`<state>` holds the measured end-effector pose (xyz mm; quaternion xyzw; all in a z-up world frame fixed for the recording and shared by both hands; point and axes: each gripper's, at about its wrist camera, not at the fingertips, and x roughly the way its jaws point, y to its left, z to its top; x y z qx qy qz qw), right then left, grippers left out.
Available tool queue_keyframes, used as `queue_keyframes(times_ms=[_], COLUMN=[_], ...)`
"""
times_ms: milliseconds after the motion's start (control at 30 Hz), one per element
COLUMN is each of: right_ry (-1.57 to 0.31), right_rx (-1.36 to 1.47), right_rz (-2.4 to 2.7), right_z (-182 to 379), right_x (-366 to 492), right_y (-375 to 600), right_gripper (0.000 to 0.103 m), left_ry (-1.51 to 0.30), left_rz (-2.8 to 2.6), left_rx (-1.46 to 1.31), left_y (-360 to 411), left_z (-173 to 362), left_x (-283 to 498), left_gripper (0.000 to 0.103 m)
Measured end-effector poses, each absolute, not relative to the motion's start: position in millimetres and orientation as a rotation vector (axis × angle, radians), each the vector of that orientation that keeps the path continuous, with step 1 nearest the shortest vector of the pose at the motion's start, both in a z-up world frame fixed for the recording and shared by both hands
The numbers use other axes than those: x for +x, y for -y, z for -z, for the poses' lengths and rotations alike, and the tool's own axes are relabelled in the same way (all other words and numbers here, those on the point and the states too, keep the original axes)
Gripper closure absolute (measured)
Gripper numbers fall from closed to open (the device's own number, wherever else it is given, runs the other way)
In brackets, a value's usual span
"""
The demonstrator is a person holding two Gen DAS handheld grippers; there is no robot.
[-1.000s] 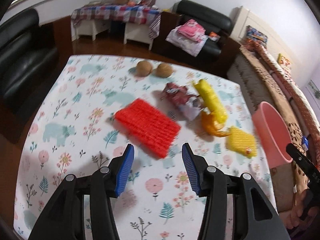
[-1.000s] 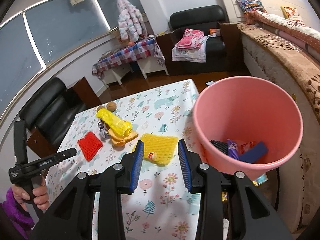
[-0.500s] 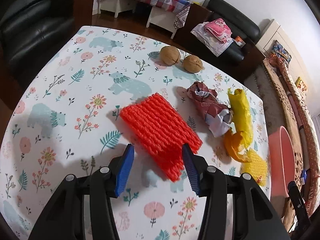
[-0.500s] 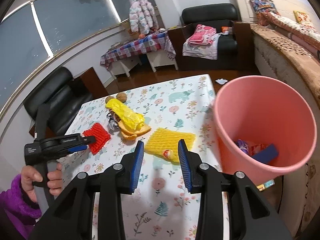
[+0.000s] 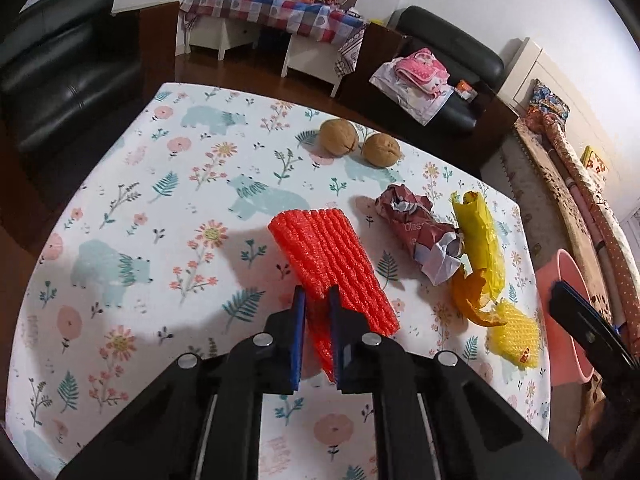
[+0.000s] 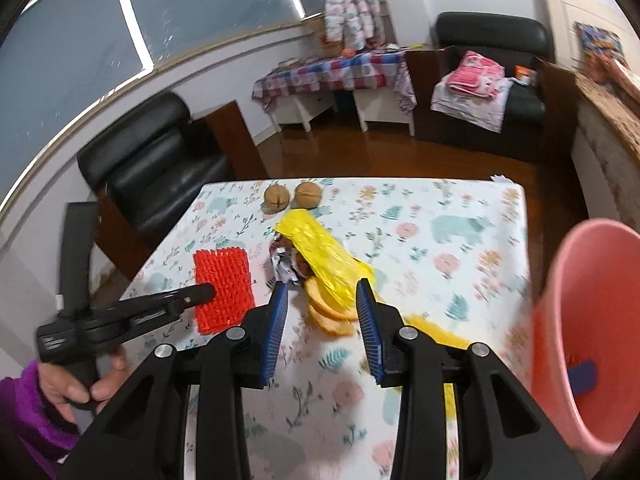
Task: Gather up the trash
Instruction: 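Grasp the red foam net with the left tool while the right tool grasps the yellow plastic bag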
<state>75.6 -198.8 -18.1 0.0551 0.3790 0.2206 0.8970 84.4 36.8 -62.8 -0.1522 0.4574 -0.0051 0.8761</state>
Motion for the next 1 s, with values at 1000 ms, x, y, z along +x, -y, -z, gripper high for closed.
queue_keyframes(times_ms=[1000], right_ry=[-0.932], right_rx=[0.250], right_rz=[-0.525], right_z=[43], right_x=[102], right_y=[195], right_gripper=[0.077], left_ry=[-0.951], left_rz=[0.083], left_rx=[-0.330], left_y=[-41], left_z=[63], left_x=[69], left_gripper=[0.093])
